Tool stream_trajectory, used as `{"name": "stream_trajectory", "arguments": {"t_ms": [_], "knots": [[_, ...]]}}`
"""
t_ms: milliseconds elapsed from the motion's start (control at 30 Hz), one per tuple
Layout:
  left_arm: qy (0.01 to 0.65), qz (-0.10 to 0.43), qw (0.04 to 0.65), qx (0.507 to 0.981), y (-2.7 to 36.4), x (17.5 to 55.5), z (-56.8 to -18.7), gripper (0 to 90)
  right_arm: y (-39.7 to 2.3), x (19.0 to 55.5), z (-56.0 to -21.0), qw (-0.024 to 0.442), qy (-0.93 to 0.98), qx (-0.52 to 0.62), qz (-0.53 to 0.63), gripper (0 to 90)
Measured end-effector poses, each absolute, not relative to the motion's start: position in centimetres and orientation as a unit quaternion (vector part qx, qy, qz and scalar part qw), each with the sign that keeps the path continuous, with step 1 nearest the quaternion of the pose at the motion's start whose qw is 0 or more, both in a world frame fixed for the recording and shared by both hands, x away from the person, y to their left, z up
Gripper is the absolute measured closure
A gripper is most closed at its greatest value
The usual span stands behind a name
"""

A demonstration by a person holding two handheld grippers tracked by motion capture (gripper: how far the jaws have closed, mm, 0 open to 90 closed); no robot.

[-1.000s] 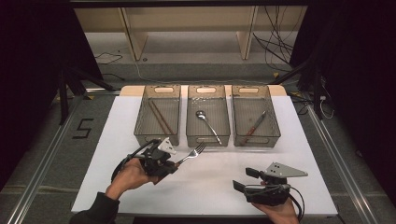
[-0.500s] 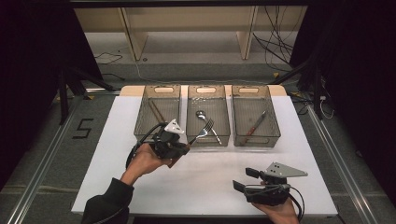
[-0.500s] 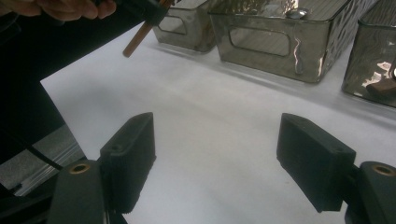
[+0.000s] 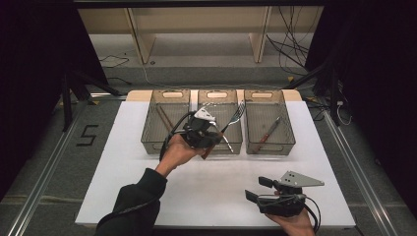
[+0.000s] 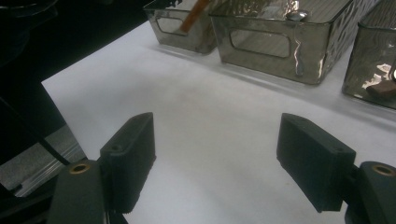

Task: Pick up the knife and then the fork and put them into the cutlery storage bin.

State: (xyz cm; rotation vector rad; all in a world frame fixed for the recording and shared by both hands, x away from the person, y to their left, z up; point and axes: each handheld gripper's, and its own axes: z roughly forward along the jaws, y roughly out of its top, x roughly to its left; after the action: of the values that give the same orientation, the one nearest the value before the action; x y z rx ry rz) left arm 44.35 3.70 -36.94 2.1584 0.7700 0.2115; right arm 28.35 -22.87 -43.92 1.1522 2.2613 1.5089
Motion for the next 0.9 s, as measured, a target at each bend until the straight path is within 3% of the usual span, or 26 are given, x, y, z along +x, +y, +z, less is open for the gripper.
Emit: {"name": "stream_trajectory", "arguments": {"t_ms": [900], "knots": [[0.318, 0.062, 0.434, 0.841, -4.4, 49.2, -36.5, 76.6, -22.9, 28.3, -43.9, 0.090, 0.762, 0.385, 0.513, 28.6]]}}
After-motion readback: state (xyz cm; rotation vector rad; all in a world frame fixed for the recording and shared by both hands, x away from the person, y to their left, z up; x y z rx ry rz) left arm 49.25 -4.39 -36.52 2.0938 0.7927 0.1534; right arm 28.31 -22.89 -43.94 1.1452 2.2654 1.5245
